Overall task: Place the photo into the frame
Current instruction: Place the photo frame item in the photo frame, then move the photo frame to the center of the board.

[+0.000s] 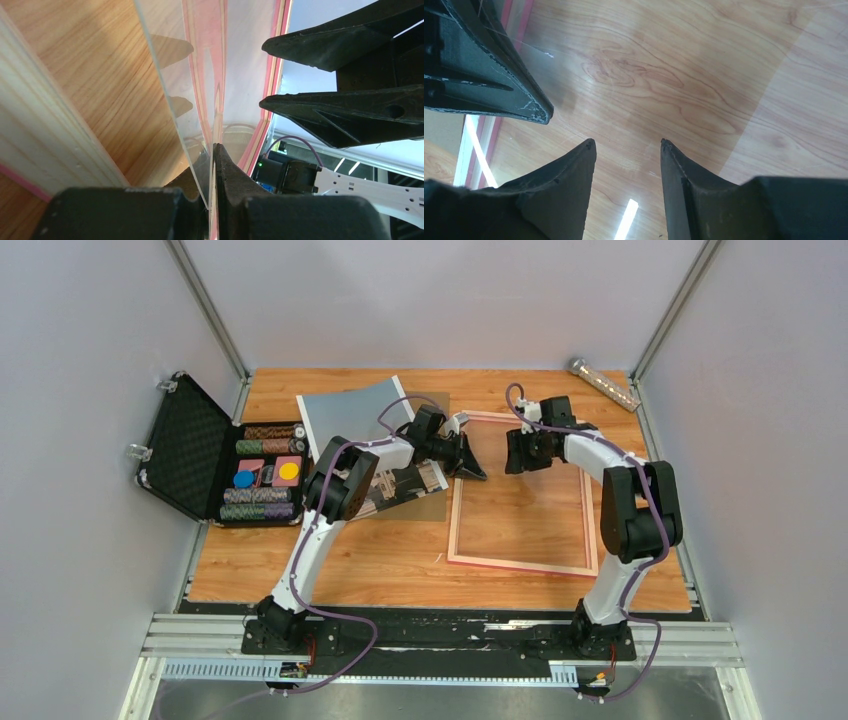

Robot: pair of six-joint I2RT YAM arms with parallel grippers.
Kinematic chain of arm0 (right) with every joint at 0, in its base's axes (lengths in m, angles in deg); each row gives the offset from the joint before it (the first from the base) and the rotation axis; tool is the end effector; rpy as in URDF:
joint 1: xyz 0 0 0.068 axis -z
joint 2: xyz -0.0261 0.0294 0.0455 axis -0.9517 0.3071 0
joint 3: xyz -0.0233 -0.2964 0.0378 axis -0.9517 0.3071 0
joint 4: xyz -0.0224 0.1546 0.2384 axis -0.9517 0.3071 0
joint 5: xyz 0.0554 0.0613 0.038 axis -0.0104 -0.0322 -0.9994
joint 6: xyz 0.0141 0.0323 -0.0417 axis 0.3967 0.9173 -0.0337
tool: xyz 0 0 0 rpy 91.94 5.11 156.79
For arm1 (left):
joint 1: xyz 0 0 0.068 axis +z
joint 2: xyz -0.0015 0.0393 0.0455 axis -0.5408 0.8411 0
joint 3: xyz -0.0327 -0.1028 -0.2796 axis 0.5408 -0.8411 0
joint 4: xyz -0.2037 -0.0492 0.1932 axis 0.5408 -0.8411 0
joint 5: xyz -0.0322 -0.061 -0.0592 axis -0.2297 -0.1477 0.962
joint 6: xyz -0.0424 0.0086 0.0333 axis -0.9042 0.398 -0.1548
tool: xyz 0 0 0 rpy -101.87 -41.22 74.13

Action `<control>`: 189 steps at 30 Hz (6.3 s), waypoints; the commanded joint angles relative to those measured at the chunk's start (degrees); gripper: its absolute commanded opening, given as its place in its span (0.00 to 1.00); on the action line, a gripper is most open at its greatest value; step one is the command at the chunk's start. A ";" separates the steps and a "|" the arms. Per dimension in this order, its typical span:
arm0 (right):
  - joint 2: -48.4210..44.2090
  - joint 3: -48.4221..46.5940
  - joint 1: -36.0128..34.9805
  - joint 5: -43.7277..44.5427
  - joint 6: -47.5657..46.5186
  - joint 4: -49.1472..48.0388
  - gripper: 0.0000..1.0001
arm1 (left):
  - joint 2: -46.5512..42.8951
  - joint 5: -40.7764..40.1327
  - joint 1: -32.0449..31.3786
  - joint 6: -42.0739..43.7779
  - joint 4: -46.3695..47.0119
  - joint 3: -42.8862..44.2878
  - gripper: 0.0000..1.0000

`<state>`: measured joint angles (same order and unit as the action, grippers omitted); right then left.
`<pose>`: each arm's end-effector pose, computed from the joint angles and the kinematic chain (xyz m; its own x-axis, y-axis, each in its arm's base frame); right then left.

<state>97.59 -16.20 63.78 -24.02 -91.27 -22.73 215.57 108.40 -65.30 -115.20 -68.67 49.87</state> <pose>0.3998 0.0703 0.1975 -0.8255 -0.2244 -0.5179 -0.3831 0.8966 0.2221 0.4604 -0.3287 0.0945 -0.9965 0.0587 -0.0599 0.0775 0.3721 -0.9250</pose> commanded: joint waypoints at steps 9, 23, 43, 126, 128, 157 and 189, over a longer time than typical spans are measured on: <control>1.54 1.55 -0.19 0.48 -0.68 -2.75 0.48 | -0.69 0.77 -1.07 0.91 0.43 0.38 0.09; 2.96 1.79 -0.60 3.79 -0.40 -2.98 0.48 | -1.02 0.60 -1.07 1.59 -0.05 0.01 0.18; 2.24 2.41 -1.48 9.84 -0.40 -3.52 0.48 | -2.07 -0.99 -1.02 4.85 -6.08 0.70 0.57; -0.72 2.59 -1.81 11.07 -0.51 -3.09 0.48 | -19.16 -13.29 3.38 27.99 -35.89 2.71 1.00; -1.70 2.17 -1.81 10.63 -0.88 -2.99 0.50 | -20.36 -13.69 3.45 29.49 -36.32 2.56 1.00; -9.97 0.36 18.29 13.10 2.90 0.18 0.75 | -57.29 -30.83 9.88 56.75 -34.70 -23.59 1.00; 3.84 -2.41 22.40 9.78 5.04 -3.55 0.12 | -72.36 -41.58 11.96 62.32 -40.34 -34.98 1.00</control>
<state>99.79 -15.50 85.81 -13.90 -87.73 -23.91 145.12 68.88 -54.28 -54.30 -108.51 15.92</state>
